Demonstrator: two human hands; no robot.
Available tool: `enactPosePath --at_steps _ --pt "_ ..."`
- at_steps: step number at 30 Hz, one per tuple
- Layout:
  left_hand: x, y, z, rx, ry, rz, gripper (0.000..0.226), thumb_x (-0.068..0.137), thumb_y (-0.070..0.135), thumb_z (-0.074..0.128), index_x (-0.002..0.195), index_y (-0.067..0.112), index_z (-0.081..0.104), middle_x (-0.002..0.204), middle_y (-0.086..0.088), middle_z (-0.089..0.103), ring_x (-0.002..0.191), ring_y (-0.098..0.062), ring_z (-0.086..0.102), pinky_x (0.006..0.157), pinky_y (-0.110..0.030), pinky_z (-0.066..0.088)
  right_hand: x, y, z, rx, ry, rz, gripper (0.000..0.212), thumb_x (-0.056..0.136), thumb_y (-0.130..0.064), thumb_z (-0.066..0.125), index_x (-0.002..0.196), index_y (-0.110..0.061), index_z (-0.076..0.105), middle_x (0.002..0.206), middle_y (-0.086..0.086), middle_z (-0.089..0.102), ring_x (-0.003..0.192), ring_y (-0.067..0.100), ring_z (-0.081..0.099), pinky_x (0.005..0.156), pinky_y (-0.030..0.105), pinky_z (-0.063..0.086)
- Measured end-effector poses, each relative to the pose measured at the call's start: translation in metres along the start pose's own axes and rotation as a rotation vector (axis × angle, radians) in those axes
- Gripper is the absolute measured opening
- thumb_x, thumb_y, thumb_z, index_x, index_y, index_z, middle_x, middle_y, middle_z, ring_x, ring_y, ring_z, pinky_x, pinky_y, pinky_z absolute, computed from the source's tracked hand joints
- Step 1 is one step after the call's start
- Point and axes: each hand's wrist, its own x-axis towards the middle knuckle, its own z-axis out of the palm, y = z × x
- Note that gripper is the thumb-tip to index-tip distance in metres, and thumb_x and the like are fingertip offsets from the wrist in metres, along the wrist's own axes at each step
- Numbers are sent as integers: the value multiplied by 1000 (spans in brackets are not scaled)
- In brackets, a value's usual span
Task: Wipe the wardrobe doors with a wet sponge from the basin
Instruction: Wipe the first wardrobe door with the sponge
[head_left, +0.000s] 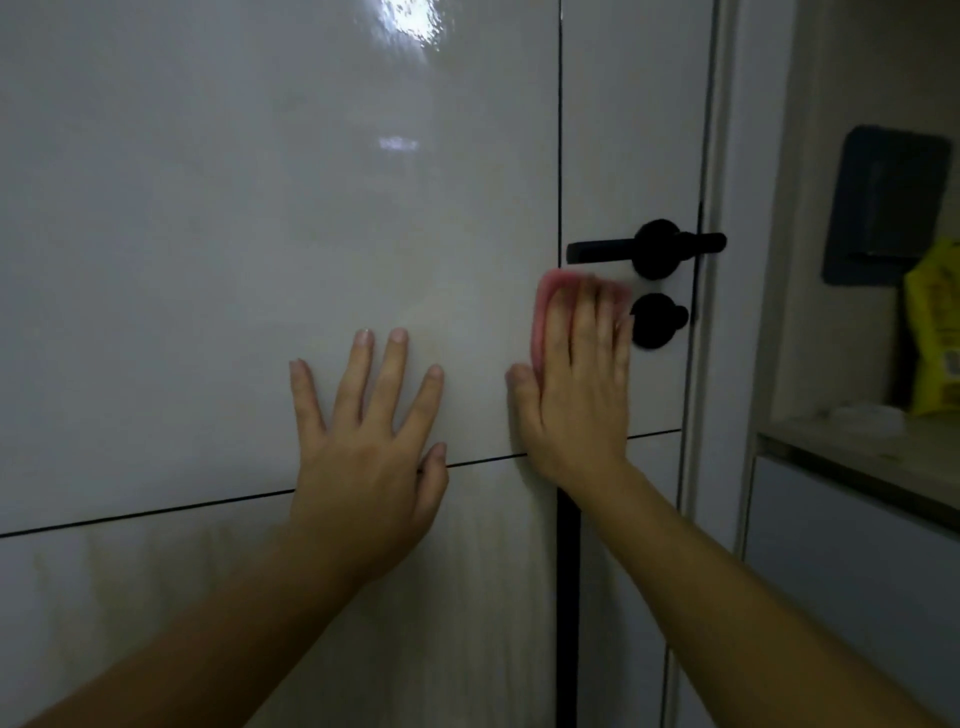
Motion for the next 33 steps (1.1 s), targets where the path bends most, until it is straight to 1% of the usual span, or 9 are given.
enactPosePath --at_steps 3,9,15,19,23,27,30,32,33 --pt "0 4 -1 -4 -18 -20 66 94 44 39 153 13 43 166 -21 21 155 -43 14 114 -78 10 -31 11 4 -15 -19 -38 78 101 -44 36 161 -5 3 169 21 2 157 37 -4 127 51 -2" --pt "-4 5 4 21 -38 -18 72 95 46 40 158 13 32 168 -20 13 156 -42 9 115 -77 9 17 4 0 43 66 64 73 104 -40 29 160 0 6 167 25 6 156 40 1 128 51 -1" --pt "-20 0 6 22 -24 5 72 95 44 44 158 11 33 168 -21 13 156 -40 10 116 -75 9 -80 12 17 112 -22 167 76 105 -47 25 161 -8 -7 169 17 -11 157 32 -13 128 51 0" --pt "-22 -6 2 -44 -5 16 73 97 42 38 161 10 22 169 -14 15 157 -34 10 118 -73 9 -81 -4 17 151 -66 275 78 105 -52 20 161 -7 -10 168 16 -18 156 32 -19 126 57 2" --pt "-25 -6 -2 -304 71 -1 81 94 31 40 162 9 2 168 -14 19 157 -29 14 123 -65 3 -17 -45 5 102 -70 -196 76 104 -46 32 162 -11 -1 168 16 -10 156 40 -8 127 52 -4" --pt "-31 -20 -3 -444 115 -3 77 90 22 42 158 -2 15 164 -21 25 154 -29 22 128 -52 0 11 -57 3 41 -60 -420 70 104 -39 38 161 -8 14 169 20 8 156 41 2 127 54 2" --pt "-32 -23 -4 -429 112 23 71 89 21 43 153 -5 26 162 -25 27 154 -35 23 126 -57 4 -30 -30 8 -21 -152 -702 70 104 -40 42 162 -13 13 169 15 6 157 36 2 127 53 5" --pt "-32 -21 -4 -320 91 52 66 89 23 44 147 -6 38 160 -27 31 151 -40 26 123 -65 11 -48 3 11 -106 -163 -720 71 104 -42 42 163 -15 10 170 14 0 157 36 1 127 51 2" --pt "-33 -18 -4 -257 75 63 64 89 26 45 145 -5 43 160 -28 31 151 -41 27 121 -67 13 -53 19 13 -135 -152 -627 73 104 -43 41 163 -16 7 170 14 -5 157 36 -2 127 51 -1"
